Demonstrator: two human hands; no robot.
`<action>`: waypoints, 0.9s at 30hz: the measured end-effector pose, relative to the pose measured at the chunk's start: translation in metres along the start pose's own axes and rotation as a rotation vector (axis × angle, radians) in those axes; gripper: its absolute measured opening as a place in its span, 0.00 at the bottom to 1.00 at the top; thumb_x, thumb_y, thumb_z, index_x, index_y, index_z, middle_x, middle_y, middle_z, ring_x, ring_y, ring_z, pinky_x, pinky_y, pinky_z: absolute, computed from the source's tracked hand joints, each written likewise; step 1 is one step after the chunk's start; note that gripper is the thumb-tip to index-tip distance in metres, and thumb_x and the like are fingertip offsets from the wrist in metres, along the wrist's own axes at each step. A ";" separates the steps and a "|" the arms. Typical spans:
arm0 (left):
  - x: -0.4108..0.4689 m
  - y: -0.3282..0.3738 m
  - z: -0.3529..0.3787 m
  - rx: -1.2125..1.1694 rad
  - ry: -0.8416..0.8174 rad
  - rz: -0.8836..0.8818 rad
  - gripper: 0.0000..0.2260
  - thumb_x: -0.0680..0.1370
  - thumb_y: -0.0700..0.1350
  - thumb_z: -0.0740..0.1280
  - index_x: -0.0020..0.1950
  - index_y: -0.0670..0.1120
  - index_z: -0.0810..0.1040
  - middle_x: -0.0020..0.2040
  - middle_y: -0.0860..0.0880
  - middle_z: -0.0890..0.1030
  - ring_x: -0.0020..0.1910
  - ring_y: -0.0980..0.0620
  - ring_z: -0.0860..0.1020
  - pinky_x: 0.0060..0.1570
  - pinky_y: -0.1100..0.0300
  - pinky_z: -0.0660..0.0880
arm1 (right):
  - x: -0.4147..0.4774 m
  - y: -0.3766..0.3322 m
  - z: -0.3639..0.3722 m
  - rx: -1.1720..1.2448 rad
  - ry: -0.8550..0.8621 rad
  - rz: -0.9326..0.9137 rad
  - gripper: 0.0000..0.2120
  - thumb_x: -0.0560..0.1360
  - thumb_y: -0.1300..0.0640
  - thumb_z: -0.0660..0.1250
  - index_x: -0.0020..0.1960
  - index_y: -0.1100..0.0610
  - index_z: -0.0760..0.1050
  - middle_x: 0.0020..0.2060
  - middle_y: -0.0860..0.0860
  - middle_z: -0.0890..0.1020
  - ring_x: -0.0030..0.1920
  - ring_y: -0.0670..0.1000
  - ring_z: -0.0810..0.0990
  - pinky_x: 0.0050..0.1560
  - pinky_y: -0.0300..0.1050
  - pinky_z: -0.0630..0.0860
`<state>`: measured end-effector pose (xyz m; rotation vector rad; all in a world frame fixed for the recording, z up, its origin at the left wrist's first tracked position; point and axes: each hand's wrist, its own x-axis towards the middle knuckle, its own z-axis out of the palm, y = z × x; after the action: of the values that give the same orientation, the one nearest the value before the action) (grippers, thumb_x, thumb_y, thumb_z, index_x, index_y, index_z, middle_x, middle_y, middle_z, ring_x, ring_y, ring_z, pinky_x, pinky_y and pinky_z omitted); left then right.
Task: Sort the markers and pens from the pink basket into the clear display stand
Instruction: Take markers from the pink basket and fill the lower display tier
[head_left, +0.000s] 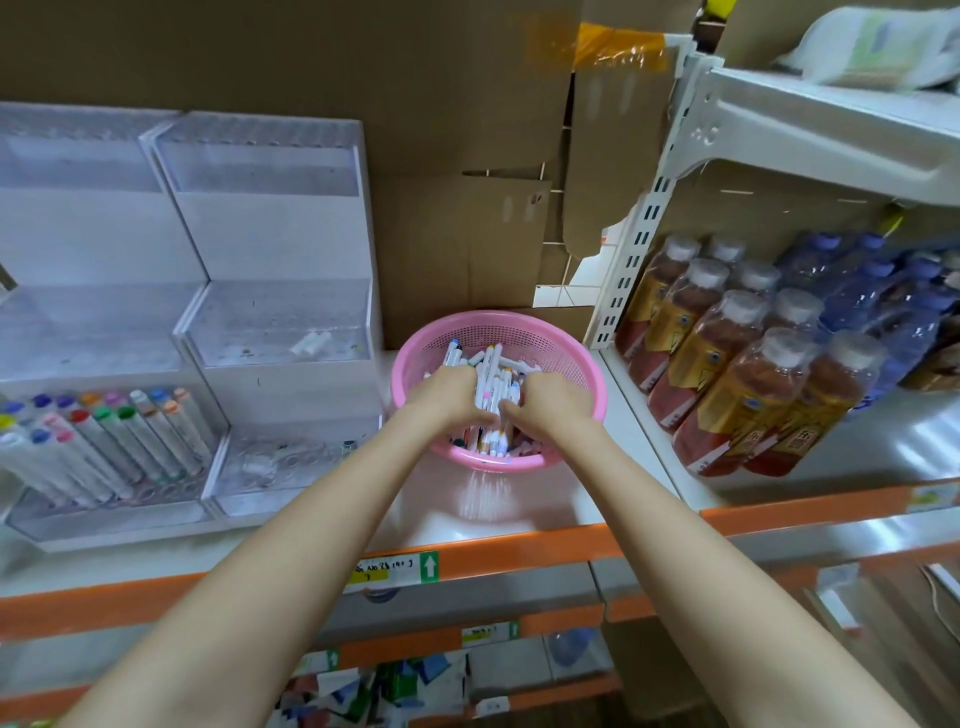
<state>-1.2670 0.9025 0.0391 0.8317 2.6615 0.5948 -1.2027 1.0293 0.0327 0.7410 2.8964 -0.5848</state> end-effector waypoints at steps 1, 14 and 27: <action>0.000 0.000 -0.001 -0.020 -0.004 -0.009 0.17 0.74 0.48 0.70 0.54 0.37 0.77 0.53 0.38 0.79 0.55 0.39 0.77 0.55 0.49 0.73 | -0.002 -0.002 -0.002 -0.027 -0.016 -0.021 0.11 0.80 0.50 0.60 0.40 0.53 0.67 0.45 0.52 0.79 0.42 0.50 0.70 0.32 0.39 0.62; 0.006 -0.007 -0.004 -0.422 0.200 0.003 0.12 0.77 0.39 0.65 0.60 0.41 0.76 0.51 0.44 0.81 0.49 0.48 0.79 0.48 0.62 0.74 | 0.001 -0.003 -0.012 0.291 0.072 -0.178 0.03 0.78 0.60 0.62 0.46 0.56 0.70 0.42 0.54 0.77 0.43 0.52 0.75 0.47 0.48 0.73; -0.047 -0.015 -0.032 -0.548 0.511 0.291 0.22 0.73 0.38 0.71 0.65 0.52 0.73 0.46 0.61 0.77 0.41 0.58 0.79 0.44 0.52 0.81 | -0.028 -0.032 -0.019 0.733 0.250 -0.433 0.10 0.75 0.61 0.69 0.55 0.57 0.75 0.44 0.50 0.82 0.45 0.49 0.82 0.41 0.46 0.81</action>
<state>-1.2490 0.8535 0.0664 0.9947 2.5619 1.7140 -1.1931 0.9983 0.0661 0.2188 3.0573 -1.7726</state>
